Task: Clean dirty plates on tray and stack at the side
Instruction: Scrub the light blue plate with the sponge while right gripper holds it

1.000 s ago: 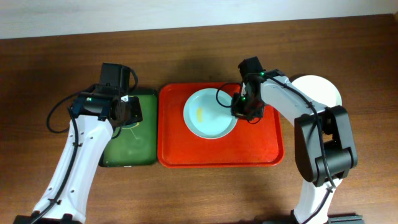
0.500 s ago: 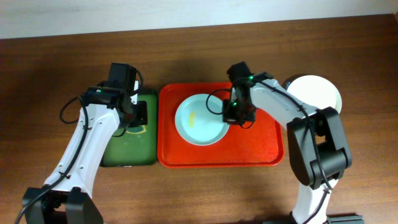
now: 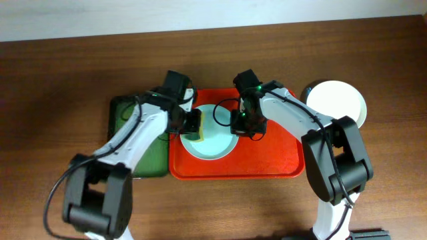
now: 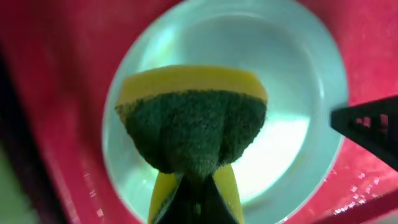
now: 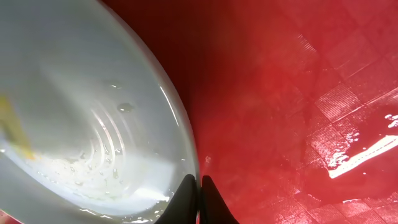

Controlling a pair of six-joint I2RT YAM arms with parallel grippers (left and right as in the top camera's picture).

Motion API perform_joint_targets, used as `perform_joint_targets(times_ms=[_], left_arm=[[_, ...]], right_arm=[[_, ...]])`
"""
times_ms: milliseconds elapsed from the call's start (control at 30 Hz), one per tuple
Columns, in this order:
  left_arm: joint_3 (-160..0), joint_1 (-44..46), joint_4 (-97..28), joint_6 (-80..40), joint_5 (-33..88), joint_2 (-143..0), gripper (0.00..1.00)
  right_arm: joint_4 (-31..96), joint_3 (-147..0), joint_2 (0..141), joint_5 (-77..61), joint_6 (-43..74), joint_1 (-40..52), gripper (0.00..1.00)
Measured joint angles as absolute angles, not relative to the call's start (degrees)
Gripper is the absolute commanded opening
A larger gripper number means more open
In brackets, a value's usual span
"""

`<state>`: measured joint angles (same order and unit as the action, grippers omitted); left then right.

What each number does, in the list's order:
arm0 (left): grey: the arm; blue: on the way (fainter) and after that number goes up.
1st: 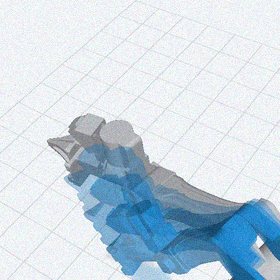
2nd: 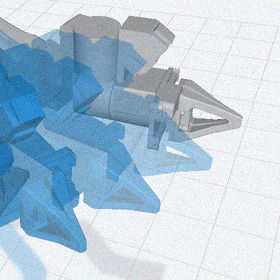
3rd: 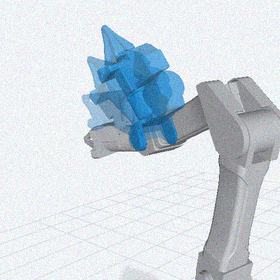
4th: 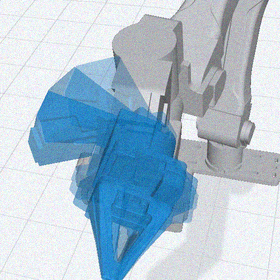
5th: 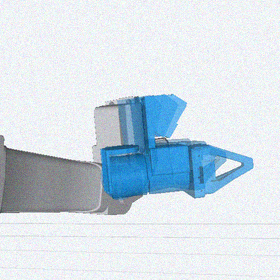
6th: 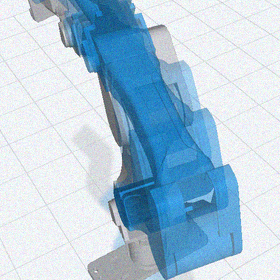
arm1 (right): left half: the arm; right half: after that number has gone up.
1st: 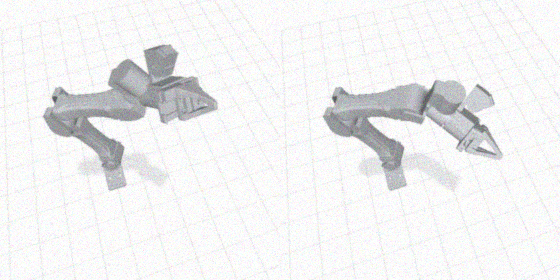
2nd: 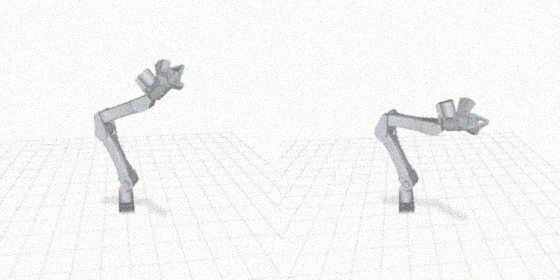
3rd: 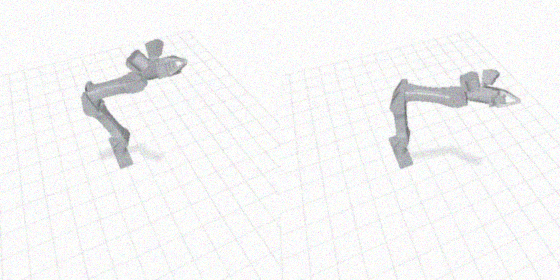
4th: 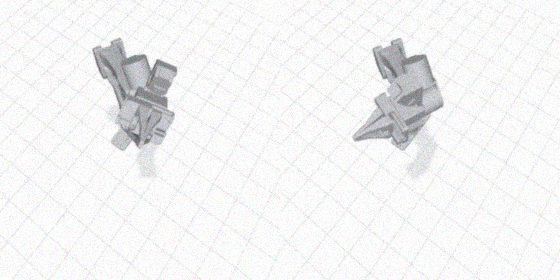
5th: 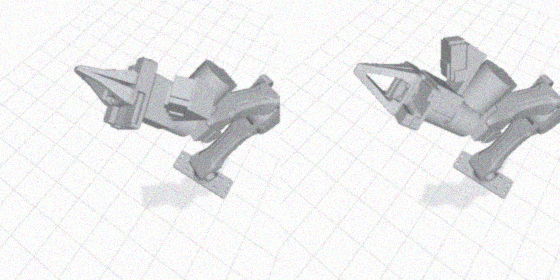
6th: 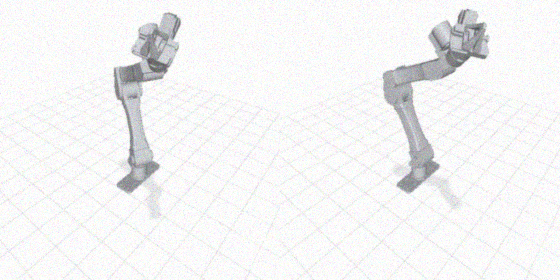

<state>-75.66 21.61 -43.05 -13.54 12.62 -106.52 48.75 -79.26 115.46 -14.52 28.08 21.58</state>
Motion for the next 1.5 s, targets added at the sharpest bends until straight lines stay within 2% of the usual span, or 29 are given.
perform_joint_targets(times_ms=[233, 367, 500, 700, 933, 1067, 1133, 1200, 1267, 1367, 1433, 1500], left_arm=[[-76.5, 24.0, -41.3, -17.6, 10.3, -113.9, 0.0], [-77.1, 24.5, -40.0, -16.3, 16.9, -115.3, 0.0], [-82.6, 22.7, -48.9, -14.6, 20.9, -115.9, 0.0], [-84.4, 21.4, -51.9, -14.3, 11.9, -108.2, 0.0], [-82.9, 22.7, -47.4, -14.3, 9.1, -115.7, 0.0], [-83.0, 22.1, -46.2, -13.8, 14.7, -118.7, 0.0], [-83.2, 22.0, -46.0, -10.0, 24.5, -119.6, 0.0], [-84.8, 21.8, -49.3, -7.7, 30.8, -120.7, 0.0], [-88.1, 20.7, -53.8, -6.4, 32.2, -120.7, 0.0], [-90.9, 18.3, -57.5, -7.0, 25.5, -117.9, 0.0], [-91.1, 18.2, -60.3, -9.6, 14.5, -114.4, 0.0], [-90.5, 18.6, -58.8, -11.2, 9.5, -114.0, 0.0]], right_arm=[[48.8, -79.3, 115.5, -14.5, 28.1, 21.6, 0.04], [48.8, -79.3, 115.5, -14.5, 28.1, 21.6, 0.04], [48.7, -79.3, 115.5, -14.5, 28.1, 21.6, 0.04], [49.1, -79.2, 115.5, -14.5, 28.1, 21.6, 0.04], [48.7, -78.8, 115.5, -14.7, 28.1, 21.6, 0.04], [48.6, -78.8, 115.5, -14.7, 28.1, 21.6, 0.04], [48.6, -78.8, 115.5, -14.7, 28.1, 21.6, 0.04], [48.6, -78.8, 115.5, -14.7, 28.1, 21.6, 0.04], [48.6, -78.8, 115.5, -14.7, 28.1, 21.6, 0.04], [48.5, -78.7, 115.5, -14.7, 28.1, 21.6, 0.04], [48.4, -78.7, 115.5, -14.7, 28.1, 21.6, 0.04], [48.4, -78.7, 115.5, -14.7, 28.1, 21.6, 0.04]])
